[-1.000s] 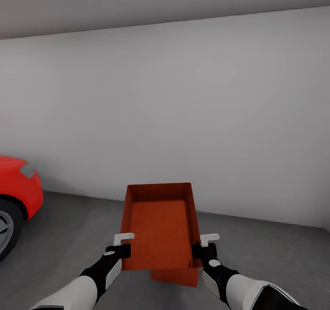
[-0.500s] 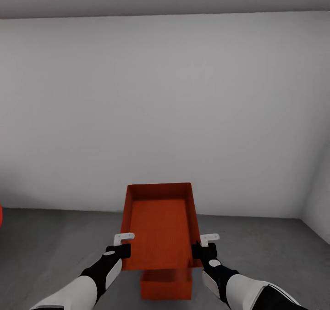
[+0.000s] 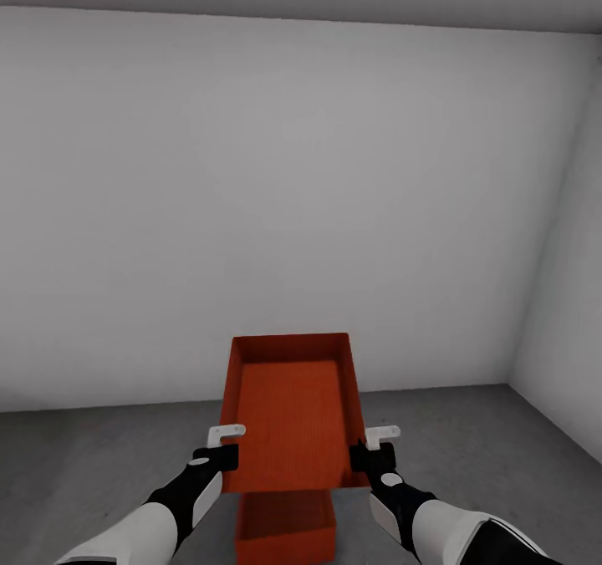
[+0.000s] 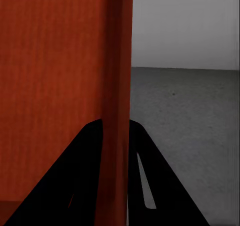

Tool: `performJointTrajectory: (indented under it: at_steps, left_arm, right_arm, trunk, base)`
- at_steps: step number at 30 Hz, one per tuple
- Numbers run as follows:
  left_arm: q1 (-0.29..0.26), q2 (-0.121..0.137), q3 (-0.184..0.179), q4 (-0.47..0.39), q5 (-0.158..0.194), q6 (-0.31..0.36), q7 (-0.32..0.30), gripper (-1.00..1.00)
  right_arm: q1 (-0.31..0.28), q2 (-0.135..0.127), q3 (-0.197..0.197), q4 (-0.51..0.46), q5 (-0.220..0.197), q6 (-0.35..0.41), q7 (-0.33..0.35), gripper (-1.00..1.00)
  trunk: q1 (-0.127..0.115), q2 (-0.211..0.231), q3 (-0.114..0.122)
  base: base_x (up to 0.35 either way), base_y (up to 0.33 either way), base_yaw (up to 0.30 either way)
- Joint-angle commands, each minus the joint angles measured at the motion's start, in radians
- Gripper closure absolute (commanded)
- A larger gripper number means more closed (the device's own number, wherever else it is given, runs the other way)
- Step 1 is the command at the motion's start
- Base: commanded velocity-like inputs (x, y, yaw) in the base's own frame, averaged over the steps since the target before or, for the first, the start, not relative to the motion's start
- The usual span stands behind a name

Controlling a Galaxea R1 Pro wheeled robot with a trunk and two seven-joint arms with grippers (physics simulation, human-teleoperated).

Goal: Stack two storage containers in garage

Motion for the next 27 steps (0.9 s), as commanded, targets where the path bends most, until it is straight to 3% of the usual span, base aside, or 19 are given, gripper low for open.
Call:
performJointTrajectory:
  at_steps: [1, 27]
  left_arm:
    - [-0.001, 0.032, 0.03, -0.016, -0.006, -0.002, 0.008, 1.0]
    - [-0.001, 0.032, 0.03, -0.016, -0.006, -0.002, 0.008, 1.0]
  right_arm:
    - [0.0, 0.0, -0.037, 0.002, 0.0, 0.0, -0.002, 1.0]
    - [0.0, 0.0, -0.036, 0.002, 0.0, 0.001, -0.001, 1.0]
  trunk:
    - [0.0, -0.001, -0.002]
    - [0.0, -0.001, -0.002]
  base:
    - [0.006, 0.003, -0.059]
    - [0.0, 0.0, -0.003]
